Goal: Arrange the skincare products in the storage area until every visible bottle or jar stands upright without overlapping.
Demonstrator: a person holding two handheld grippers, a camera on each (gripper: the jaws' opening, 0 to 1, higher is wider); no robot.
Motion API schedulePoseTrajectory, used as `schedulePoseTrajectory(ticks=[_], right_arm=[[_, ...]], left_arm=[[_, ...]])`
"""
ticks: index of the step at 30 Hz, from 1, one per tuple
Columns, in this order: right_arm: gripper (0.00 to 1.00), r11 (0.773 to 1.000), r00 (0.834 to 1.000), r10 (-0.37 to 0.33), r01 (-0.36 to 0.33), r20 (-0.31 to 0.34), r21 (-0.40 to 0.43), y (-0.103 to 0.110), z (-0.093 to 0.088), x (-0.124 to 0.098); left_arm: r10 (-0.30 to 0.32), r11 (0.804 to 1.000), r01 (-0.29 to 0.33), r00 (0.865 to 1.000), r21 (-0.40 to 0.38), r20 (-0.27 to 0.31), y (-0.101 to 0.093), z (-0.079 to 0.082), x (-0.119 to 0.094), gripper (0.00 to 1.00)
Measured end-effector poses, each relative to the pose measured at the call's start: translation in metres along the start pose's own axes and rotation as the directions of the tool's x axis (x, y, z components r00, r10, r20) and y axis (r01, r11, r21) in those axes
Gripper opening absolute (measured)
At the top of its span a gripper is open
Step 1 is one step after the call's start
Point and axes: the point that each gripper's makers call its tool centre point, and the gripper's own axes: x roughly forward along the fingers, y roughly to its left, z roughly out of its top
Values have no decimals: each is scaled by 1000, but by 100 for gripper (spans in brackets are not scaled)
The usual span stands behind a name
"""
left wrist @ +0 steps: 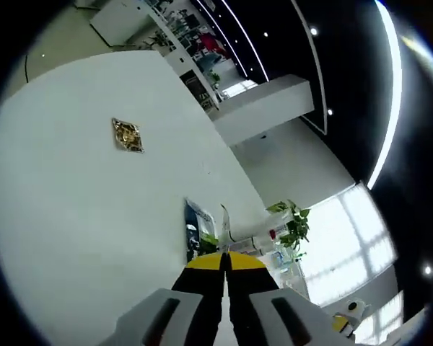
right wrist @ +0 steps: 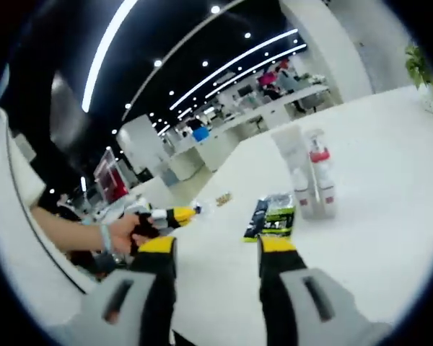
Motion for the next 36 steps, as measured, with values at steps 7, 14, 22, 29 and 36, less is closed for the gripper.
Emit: schedulePoseTrajectory(ticks=[7, 14, 22, 29, 36], right_arm=[[49, 998, 998, -67, 67, 0, -13, 4, -7, -9], [57, 993, 993, -115, 114, 29, 34, -3, 1, -15], [57, 987, 984, -161, 160, 74, 11, -19, 17, -22], [56, 981, 978, -193, 191, 83, 27, -32, 22, -27], [55, 974, 975, -218, 213, 54, 75, -43, 12, -28]], left_arm=[[85, 996, -85, 996, -12, -30, 15, 11, 25, 0], [116, 992, -117, 993, -49, -24, 24, 28, 47, 0], [163, 986, -164, 983, -11, -88, 33, 29, 68, 0], [202, 979, -201, 971, 14, -132, 45, 28, 76, 0], [219, 975, -222, 966, -4, -140, 53, 28, 87, 1]])
